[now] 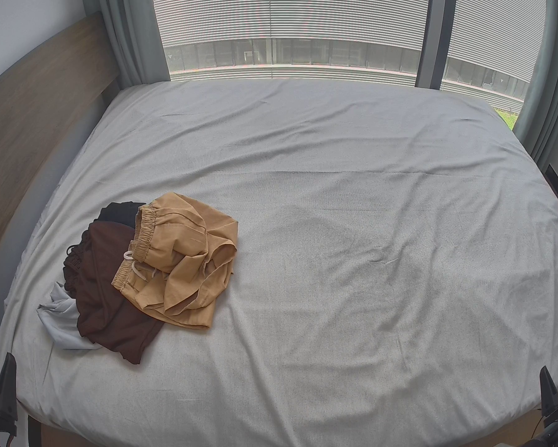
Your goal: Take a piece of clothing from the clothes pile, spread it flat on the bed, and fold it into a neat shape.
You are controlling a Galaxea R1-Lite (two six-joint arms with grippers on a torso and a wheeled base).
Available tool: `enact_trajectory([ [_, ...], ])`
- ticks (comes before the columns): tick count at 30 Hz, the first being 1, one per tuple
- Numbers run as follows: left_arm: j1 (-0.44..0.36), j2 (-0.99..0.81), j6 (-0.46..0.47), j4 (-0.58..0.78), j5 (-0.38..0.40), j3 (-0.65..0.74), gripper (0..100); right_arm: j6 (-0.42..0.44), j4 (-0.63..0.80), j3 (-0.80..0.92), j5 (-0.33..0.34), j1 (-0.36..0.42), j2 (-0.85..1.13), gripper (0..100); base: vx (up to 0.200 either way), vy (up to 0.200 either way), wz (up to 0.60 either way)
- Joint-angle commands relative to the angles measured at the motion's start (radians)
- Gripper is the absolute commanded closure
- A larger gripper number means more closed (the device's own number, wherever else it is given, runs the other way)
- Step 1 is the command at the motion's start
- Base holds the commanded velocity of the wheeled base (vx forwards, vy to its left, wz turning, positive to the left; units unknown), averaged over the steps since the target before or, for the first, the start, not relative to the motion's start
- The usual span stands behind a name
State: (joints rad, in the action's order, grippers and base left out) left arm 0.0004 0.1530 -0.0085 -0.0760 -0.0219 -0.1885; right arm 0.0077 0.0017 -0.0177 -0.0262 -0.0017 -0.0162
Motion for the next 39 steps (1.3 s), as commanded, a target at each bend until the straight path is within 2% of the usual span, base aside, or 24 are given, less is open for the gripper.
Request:
enact_trajectory([
  [1,-0.020,0.108,-0.010,0.001,0.004,-0.040,0,0.000,0.000,0.018,0.000,0.000,0.013,0,0.000,0.000,0.00],
  [3,-0.074,0.154,-0.019,-0.002,0.002,-0.049,0,0.000,0.000,0.018,0.000,0.000,0.013,0,0.000,0.000,0.00],
  [10,-0.123,0.247,-0.044,-0.045,-0.001,-0.094,0,0.000,0.000,0.018,0.000,0.000,0.015,0,0.000,0.000,0.00],
  [12,-0.123,0.247,-0.044,-0.045,-0.001,-0.094,0,0.000,0.000,0.018,0.000,0.000,0.015,0,0.000,0.000,0.00],
  [16,-0.137,0.336,-0.103,-0.111,0.010,-0.115,0,0.000,0.000,0.018,0.000,0.002,0.015,0,0.000,0.000,0.00],
  [22,-0.161,0.407,-0.215,-0.097,0.045,-0.181,0,0.000,0.000,0.018,0.000,0.000,0.015,0,0.000,0.000,0.00],
  [34,-0.161,0.556,-0.301,-0.108,0.106,-0.215,0,-0.002,0.000,0.018,0.000,0.000,0.015,0,0.000,0.000,0.00],
  [39,-0.160,0.623,-0.306,-0.110,0.109,-0.253,0,0.000,0.000,0.018,0.000,0.002,0.013,0,0.000,0.000,0.00],
])
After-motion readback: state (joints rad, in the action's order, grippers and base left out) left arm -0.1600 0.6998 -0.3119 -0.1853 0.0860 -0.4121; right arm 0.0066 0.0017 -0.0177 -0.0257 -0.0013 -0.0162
